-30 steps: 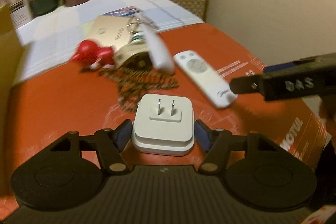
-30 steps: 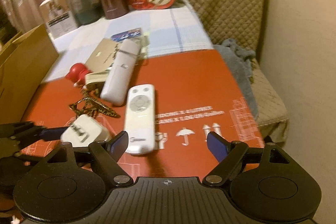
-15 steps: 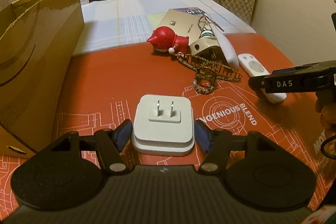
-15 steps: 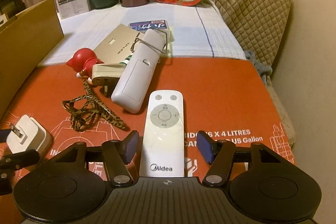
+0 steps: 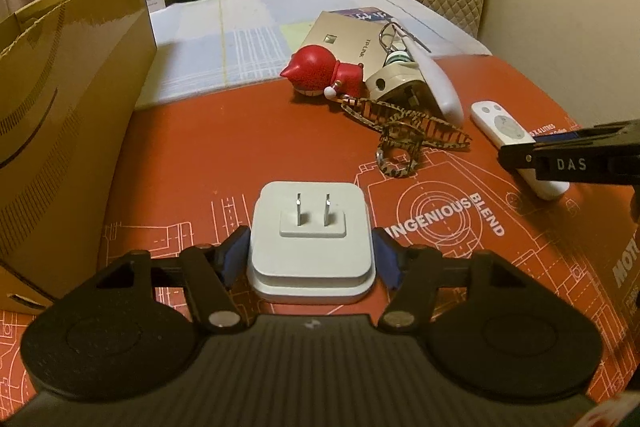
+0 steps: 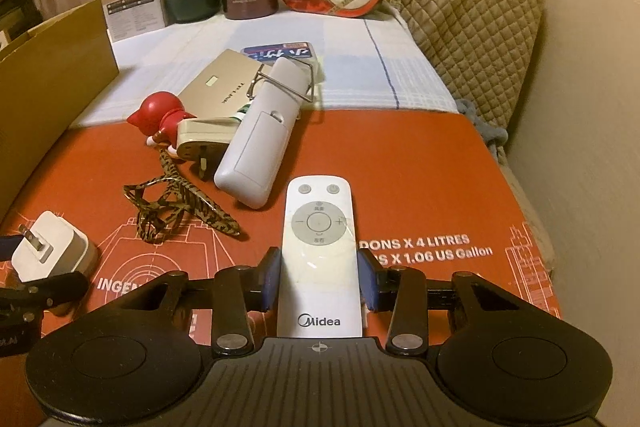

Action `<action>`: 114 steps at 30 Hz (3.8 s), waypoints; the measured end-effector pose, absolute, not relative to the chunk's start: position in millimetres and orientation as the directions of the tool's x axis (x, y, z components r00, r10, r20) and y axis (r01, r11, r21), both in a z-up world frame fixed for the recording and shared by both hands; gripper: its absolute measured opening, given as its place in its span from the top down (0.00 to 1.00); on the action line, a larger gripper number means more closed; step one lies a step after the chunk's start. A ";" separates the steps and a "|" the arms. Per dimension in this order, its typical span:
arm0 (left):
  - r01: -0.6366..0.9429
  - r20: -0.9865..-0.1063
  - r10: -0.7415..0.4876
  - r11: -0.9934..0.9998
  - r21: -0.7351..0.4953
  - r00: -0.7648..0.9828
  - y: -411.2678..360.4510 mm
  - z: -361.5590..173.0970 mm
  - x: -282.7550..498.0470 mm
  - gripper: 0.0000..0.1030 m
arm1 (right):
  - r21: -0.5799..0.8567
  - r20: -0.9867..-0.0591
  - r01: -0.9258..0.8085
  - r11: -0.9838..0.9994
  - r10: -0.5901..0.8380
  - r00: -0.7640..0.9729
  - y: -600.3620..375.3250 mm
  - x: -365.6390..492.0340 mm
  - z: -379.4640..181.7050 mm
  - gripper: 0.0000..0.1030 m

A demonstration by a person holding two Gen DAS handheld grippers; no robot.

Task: Organize rigid objects
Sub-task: 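Grasp the white Midea remote with the right tool while the left tool lifts the adapter, then carry the adapter and remote into the cardboard box and open both tools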

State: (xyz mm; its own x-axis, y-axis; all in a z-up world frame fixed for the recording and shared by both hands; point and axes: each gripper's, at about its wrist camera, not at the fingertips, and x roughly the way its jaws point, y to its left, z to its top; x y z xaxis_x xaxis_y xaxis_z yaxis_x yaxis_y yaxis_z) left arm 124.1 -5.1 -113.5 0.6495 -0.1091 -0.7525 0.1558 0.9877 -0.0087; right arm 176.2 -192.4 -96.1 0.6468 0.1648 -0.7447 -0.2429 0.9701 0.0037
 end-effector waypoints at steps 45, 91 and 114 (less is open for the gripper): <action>-0.011 -0.599 0.032 0.999 0.038 0.800 120.8 64.1 71.7 0.42 | 0.194 -0.510 -0.493 0.848 0.516 0.688 -55.0 102.9 69.5 0.64; -0.106 -0.707 0.087 0.994 0.017 0.702 267.1 28.2 94.3 0.37 | 0.214 -0.637 -0.585 0.783 0.565 0.524 94.3 129.1 24.1 0.83; -0.139 -0.655 0.081 0.990 -0.037 0.751 230.2 65.3 44.5 0.37 | 0.250 -0.615 -0.495 0.832 0.531 0.583 22.1 87.8 48.6 0.79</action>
State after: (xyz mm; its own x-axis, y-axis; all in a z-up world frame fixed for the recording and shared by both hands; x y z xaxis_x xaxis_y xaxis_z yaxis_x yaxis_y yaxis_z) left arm 44.5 230.2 65.3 0.7511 0.0814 -0.6552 -0.1392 0.9896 -0.0366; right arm 87.8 22.1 48.6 0.5828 0.5308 -0.6153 -0.4946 0.8325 0.2498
